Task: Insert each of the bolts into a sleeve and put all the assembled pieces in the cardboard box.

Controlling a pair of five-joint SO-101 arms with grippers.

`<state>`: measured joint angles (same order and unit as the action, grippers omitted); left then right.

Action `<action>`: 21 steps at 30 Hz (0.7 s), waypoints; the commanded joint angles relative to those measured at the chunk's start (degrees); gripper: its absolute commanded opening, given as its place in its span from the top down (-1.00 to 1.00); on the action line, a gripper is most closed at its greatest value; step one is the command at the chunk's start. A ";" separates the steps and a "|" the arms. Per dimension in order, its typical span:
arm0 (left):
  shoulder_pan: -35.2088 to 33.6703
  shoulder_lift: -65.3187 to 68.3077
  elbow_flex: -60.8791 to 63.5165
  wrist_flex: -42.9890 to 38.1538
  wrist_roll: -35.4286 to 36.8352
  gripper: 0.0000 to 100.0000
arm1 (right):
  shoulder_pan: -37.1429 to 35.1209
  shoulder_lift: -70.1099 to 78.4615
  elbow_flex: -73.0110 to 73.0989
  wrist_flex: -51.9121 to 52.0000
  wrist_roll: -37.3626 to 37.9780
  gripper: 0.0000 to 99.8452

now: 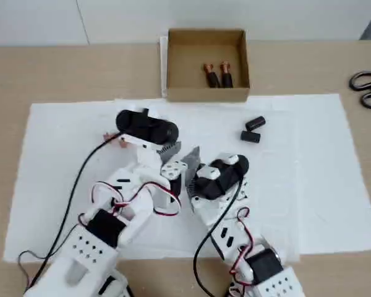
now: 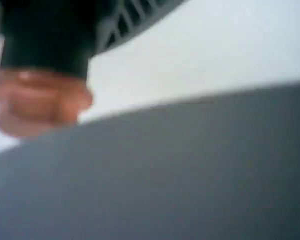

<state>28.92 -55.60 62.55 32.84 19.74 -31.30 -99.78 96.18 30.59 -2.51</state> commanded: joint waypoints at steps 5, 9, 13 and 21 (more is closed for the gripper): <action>0.09 -0.35 -1.45 0.09 -0.44 0.74 | 0.04 -1.10 0.44 -0.13 -0.35 0.99; -0.88 -0.79 -2.33 0.62 -0.62 0.74 | 0.13 -1.10 0.44 -0.13 -0.35 0.99; -7.56 -0.79 -7.34 6.59 -0.62 0.74 | 0.13 -1.10 0.44 -0.13 -0.35 0.99; -24.97 -0.79 -16.66 22.77 -4.84 0.73 | 1.10 -0.75 0.44 -0.13 -0.35 0.99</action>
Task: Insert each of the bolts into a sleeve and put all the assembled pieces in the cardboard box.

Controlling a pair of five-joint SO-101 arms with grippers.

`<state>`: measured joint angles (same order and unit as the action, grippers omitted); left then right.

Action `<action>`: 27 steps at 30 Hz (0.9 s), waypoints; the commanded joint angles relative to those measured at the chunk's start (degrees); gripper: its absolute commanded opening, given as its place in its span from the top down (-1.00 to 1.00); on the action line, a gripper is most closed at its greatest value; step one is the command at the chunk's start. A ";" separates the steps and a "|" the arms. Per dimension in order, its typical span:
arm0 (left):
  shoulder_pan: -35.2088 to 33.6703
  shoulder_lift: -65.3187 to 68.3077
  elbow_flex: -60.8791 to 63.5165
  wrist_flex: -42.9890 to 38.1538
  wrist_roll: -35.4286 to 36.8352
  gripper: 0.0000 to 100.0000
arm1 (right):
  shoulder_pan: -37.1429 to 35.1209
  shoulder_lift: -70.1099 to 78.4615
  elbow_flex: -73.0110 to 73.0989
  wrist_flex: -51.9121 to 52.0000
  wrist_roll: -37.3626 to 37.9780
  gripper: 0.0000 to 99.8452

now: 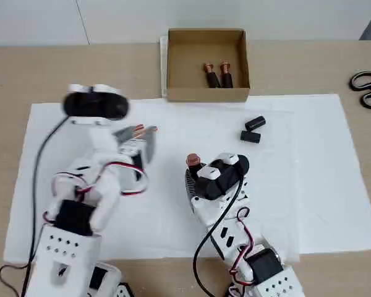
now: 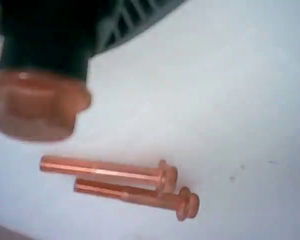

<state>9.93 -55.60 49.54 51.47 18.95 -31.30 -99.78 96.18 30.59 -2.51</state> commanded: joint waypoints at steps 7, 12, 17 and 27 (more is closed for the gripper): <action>-24.09 -0.79 -5.32 15.12 -24.88 0.62 | 15.52 -0.66 0.09 0.57 2.46 0.99; -33.41 -0.79 -9.10 26.11 -29.80 0.62 | 25.10 -0.66 -5.36 13.32 8.26 0.99; -36.04 -0.70 -13.49 33.23 -31.21 0.62 | 34.24 -0.57 -15.91 21.67 11.43 0.99; -36.13 -0.79 -19.47 34.37 -19.34 0.62 | 36.18 12.18 -30.24 21.14 12.31 0.99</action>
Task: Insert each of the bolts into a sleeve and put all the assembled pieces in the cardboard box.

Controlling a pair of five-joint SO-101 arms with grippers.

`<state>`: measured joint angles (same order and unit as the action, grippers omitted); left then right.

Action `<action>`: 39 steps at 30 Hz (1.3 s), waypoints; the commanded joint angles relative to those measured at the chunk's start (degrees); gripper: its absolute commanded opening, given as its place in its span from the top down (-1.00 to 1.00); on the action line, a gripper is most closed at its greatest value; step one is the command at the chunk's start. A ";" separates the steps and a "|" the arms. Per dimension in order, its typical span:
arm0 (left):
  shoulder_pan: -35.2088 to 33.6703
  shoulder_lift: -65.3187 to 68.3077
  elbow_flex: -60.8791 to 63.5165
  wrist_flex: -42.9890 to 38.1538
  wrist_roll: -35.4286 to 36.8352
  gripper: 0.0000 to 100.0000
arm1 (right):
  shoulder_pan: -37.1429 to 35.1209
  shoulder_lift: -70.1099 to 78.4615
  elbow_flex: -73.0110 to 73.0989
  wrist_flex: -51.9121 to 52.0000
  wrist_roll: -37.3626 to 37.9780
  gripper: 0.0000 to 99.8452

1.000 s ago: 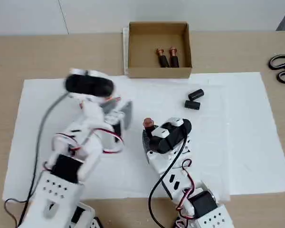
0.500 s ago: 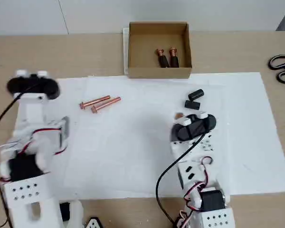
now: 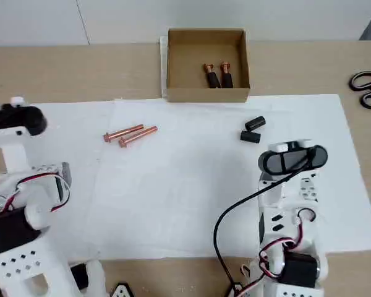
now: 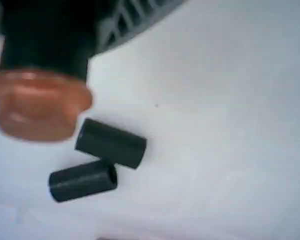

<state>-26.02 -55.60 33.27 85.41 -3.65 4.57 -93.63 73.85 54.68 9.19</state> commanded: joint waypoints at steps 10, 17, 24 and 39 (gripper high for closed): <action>-0.26 -0.79 -3.30 3.69 8.44 0.62 | -5.41 48.66 -33.23 -15.96 -2.20 0.99; -0.26 -0.88 -3.47 5.27 8.44 0.62 | -10.07 74.77 -52.22 -27.82 -6.59 0.99; 0.00 -0.88 -3.47 5.71 8.44 0.62 | -14.90 94.11 -68.92 -34.95 -6.68 0.99; 0.00 -0.88 -3.21 5.71 8.44 0.62 | -20.18 125.23 -98.20 -38.90 -6.86 0.99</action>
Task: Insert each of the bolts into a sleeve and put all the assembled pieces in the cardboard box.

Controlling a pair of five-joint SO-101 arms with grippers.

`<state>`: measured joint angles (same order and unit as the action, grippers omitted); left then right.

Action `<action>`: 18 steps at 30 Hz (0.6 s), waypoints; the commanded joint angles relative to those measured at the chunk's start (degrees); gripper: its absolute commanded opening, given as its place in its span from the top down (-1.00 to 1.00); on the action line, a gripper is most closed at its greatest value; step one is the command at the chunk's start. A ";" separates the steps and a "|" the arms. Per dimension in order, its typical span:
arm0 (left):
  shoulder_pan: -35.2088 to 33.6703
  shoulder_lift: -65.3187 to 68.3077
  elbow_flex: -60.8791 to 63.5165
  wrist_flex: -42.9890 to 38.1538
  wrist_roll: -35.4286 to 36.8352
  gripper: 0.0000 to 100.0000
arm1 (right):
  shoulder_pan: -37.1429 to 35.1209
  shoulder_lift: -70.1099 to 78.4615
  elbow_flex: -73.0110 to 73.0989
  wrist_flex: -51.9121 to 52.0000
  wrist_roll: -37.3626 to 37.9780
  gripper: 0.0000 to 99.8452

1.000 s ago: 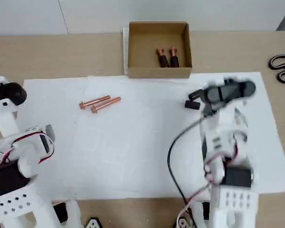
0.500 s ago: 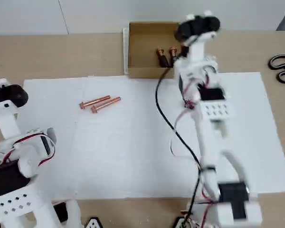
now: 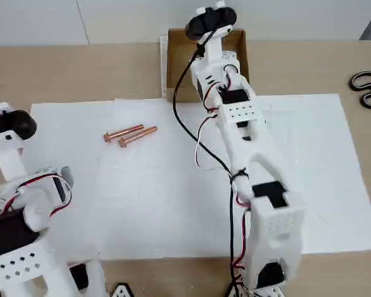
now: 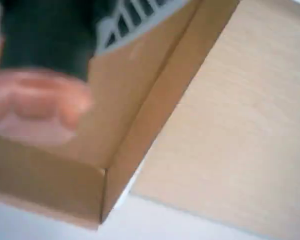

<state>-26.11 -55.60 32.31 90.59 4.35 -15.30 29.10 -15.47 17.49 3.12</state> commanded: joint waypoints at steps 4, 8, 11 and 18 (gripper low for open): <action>0.09 -0.88 -2.24 0.53 0.44 0.62 | -0.40 9.01 -14.77 -1.71 -0.79 0.99; 0.09 -0.88 -2.24 0.53 0.44 0.62 | -0.48 13.58 -19.43 -1.63 -0.70 0.99; 0.09 -0.88 -2.24 0.53 0.44 0.62 | -0.48 15.25 -20.31 -1.63 -0.70 0.98; 0.09 -0.88 -2.24 0.53 0.35 0.62 | -0.40 18.33 -20.31 -1.63 -0.70 0.79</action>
<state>-26.11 -55.60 32.31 90.59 4.35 -15.47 48.44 -30.68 17.49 3.12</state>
